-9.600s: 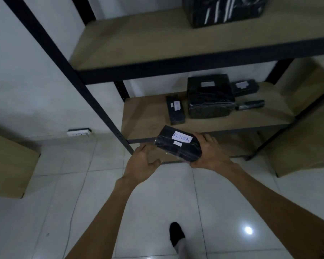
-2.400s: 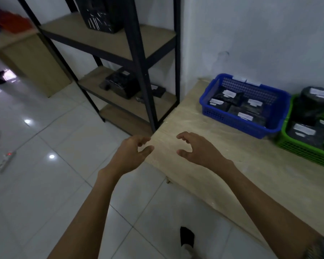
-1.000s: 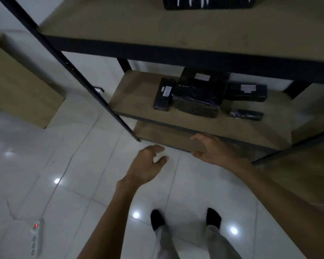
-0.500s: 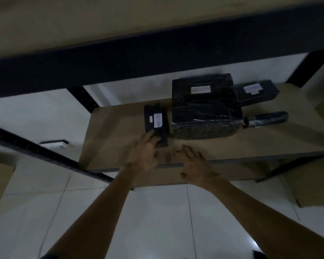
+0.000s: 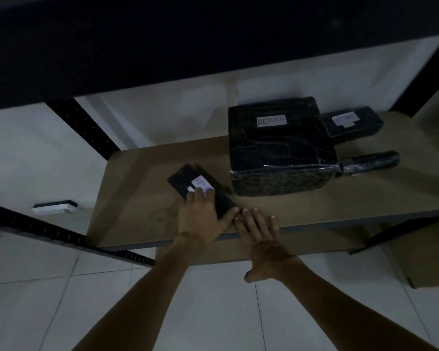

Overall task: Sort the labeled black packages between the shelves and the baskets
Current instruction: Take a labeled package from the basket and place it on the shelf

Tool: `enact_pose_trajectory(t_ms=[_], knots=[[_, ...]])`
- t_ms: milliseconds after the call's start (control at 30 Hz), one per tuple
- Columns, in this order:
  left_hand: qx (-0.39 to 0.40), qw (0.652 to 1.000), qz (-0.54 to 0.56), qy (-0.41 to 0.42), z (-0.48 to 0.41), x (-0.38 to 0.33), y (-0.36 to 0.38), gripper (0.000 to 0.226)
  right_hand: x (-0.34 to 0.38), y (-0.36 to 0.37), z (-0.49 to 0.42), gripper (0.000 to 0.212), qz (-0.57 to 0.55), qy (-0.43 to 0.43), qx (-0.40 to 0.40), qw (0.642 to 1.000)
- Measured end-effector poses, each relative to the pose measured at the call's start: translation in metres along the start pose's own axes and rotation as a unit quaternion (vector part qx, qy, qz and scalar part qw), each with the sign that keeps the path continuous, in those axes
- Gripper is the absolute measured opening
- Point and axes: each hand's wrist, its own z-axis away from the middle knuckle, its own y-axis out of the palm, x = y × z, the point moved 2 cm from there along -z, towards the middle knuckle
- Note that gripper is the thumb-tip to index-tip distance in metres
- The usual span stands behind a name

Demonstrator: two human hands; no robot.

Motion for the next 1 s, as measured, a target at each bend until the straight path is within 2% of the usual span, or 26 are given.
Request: enact_pose_trajectory(t_ms=[100,133,233,267,367,467,567,633,733,867,1000], knots=[[-0.012,0.998,0.063,0.024,-0.016,0.021,-0.010,0.071,-0.001,-0.001,0.000,0.135,0.007,-0.005,0.003,1.000],[0.017,0.995,0.080,0.052,-0.023,0.032,-0.010,0.071,-0.001,-0.001,0.000,0.134,0.008,-0.005,0.002,1.000],[0.194,0.970,0.108,0.103,-0.038,0.059,-0.004,0.090,0.000,0.000,0.002,0.134,0.012,-0.003,-0.004,1.000],[0.211,0.966,0.101,0.113,-0.042,0.065,-0.004,0.094,0.000,0.000,0.001,0.134,0.013,-0.002,-0.006,1.000],[0.150,0.978,0.049,0.137,-0.045,0.076,-0.006,0.096,0.000,-0.001,0.003,0.131,0.016,0.000,-0.017,1.000],[0.078,0.990,-0.016,0.114,-0.030,0.087,-0.004,0.096,-0.001,0.001,0.005,0.125,0.007,-0.001,-0.045,0.999],[0.018,0.994,0.000,0.104,-0.010,0.095,0.006,0.091,0.000,0.002,0.006,0.121,0.000,0.001,-0.063,0.998],[0.023,0.993,0.014,0.114,-0.001,0.102,0.015,0.099,0.000,0.002,0.005,0.121,-0.008,0.000,-0.069,0.998],[0.101,0.987,0.058,0.110,0.004,0.112,0.022,0.119,0.000,0.002,0.006,0.123,-0.001,0.003,-0.069,0.998],[0.104,0.979,0.158,0.082,-0.001,0.126,0.014,0.104,0.002,0.002,0.006,0.125,0.003,0.009,-0.061,0.998],[0.074,0.979,0.173,0.077,0.002,0.130,0.014,0.097,0.002,0.005,0.005,0.128,0.007,0.012,-0.061,0.998]])
